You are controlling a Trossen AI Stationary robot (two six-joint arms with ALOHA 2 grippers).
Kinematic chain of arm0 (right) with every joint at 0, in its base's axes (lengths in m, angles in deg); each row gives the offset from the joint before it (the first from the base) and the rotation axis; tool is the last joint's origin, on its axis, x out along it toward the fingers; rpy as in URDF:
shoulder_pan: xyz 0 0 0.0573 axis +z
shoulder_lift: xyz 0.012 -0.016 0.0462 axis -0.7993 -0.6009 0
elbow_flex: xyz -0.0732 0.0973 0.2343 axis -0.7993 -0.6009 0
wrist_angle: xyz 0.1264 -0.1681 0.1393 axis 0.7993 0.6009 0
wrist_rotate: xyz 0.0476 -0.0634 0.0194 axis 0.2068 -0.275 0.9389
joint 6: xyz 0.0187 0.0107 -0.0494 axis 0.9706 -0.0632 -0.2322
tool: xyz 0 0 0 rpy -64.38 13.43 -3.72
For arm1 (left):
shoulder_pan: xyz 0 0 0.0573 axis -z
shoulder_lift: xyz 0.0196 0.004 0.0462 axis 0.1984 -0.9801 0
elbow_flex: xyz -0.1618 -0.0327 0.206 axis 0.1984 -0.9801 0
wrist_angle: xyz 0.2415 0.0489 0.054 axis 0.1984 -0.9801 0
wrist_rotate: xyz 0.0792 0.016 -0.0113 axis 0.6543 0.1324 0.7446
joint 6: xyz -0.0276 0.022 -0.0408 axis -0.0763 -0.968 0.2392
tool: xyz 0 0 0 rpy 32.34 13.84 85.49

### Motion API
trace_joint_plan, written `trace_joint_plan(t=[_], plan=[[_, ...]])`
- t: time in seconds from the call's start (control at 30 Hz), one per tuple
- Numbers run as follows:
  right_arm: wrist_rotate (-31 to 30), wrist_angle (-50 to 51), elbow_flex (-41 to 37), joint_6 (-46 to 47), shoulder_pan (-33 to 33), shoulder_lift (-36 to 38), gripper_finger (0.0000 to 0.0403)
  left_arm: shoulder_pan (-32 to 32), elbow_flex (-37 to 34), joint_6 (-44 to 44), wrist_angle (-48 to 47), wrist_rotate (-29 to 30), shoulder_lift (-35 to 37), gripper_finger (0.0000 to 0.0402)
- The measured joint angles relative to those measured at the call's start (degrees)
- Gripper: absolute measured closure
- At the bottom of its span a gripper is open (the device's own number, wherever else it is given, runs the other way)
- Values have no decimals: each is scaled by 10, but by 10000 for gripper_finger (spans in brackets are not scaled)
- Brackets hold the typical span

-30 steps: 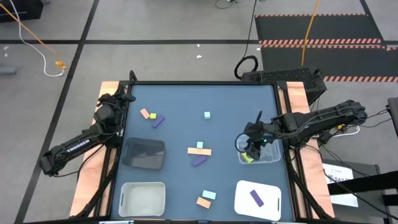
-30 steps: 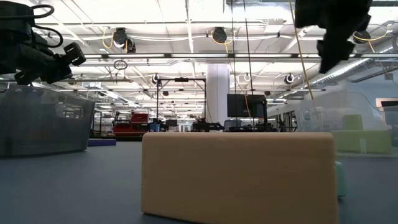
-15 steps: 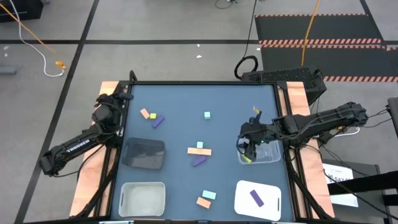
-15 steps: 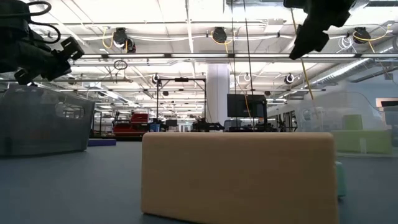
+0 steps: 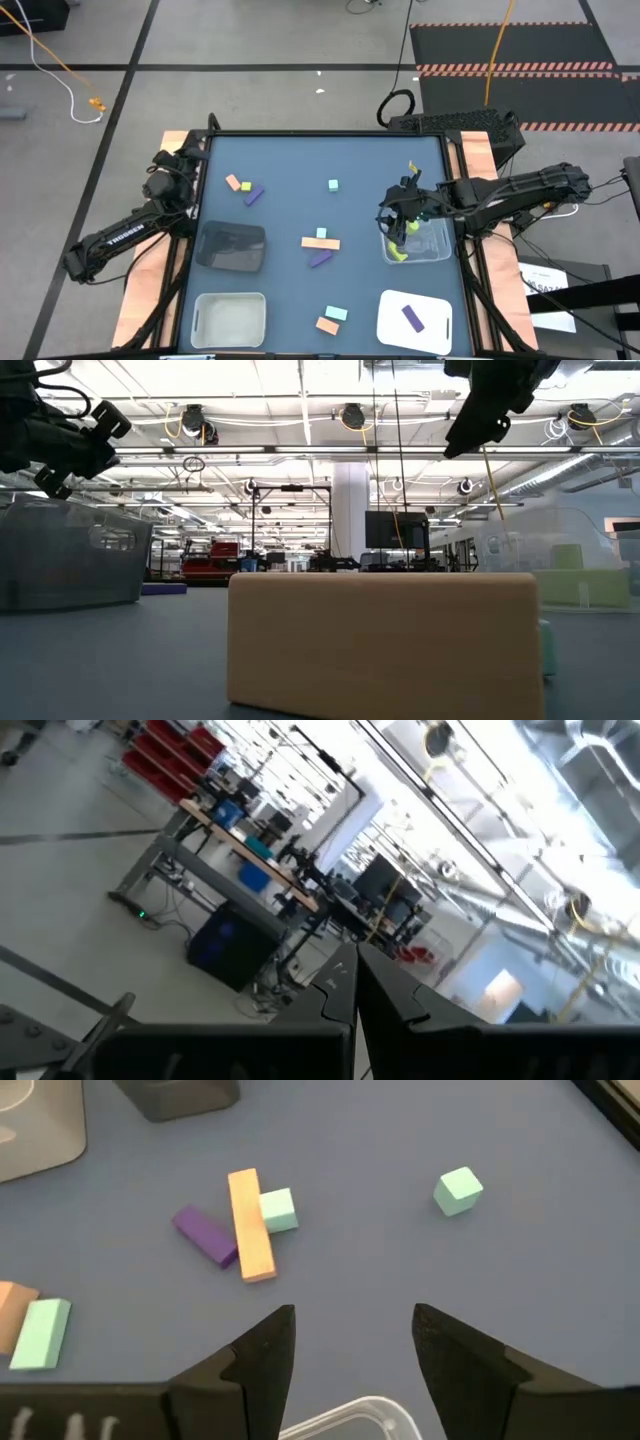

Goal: Sort & place blocks by color
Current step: Put the top brown block into the black bin

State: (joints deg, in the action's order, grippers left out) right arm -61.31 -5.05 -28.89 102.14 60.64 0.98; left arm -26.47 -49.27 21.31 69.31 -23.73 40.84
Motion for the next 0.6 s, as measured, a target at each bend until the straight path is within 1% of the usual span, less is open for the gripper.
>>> trace_joint_plan(t=[0.1,0.27,0.33,0.5,0.6], plan=[[-1,-1,0,-6,-9,0,211,0,0,4,2,-6,0,392],[1,-1,0,-23,-21,0,211,0,0,33,5,-66,0,392],[0,-1,0,-31,-24,0,211,0,0,32,11,-84,0,392],[0,-3,0,-52,-31,0,211,0,0,64,4,-96,0,392],[0,-5,-4,-59,-31,0,211,0,0,66,-3,-115,0,392]])
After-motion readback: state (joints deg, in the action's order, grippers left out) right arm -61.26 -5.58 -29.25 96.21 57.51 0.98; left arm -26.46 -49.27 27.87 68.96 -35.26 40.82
